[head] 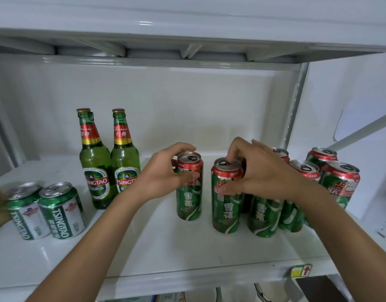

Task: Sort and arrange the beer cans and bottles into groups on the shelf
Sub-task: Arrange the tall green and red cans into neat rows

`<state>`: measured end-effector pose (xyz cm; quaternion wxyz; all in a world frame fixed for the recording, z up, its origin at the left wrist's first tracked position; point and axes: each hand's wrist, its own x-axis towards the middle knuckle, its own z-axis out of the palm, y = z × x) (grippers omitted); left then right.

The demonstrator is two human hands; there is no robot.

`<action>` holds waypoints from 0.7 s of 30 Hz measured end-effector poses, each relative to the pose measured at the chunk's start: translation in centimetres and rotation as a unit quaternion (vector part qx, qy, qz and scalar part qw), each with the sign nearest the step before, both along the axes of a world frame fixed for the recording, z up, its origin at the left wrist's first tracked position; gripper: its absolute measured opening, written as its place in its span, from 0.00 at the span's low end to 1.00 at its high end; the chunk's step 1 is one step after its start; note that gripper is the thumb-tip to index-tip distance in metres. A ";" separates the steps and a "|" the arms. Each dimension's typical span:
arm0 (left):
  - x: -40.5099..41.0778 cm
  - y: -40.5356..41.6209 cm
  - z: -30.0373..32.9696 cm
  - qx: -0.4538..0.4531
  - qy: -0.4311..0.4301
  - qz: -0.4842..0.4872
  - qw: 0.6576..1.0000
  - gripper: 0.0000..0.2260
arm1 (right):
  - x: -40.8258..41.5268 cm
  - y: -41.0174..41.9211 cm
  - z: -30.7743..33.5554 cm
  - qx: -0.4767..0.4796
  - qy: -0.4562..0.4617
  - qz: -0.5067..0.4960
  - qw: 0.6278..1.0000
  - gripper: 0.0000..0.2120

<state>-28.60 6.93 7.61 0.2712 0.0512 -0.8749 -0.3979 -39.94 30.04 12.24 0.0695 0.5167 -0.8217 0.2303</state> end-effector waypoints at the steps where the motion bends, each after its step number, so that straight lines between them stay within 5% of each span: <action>1: 0.6 -0.4 0.1 0.000 0.002 0.007 1.000 0.25 | 0.0 -0.5 0.3 0.003 -0.014 0.007 1.000 0.31; 15: -0.3 -2.6 -0.5 0.057 0.029 0.043 0.997 0.22 | -3.6 -8.1 0.9 0.106 -0.007 0.033 0.994 0.37; 21: -3.3 -2.8 0.4 0.014 0.010 0.046 0.999 0.22 | -6.0 -9.8 1.5 0.131 -0.009 0.006 0.991 0.25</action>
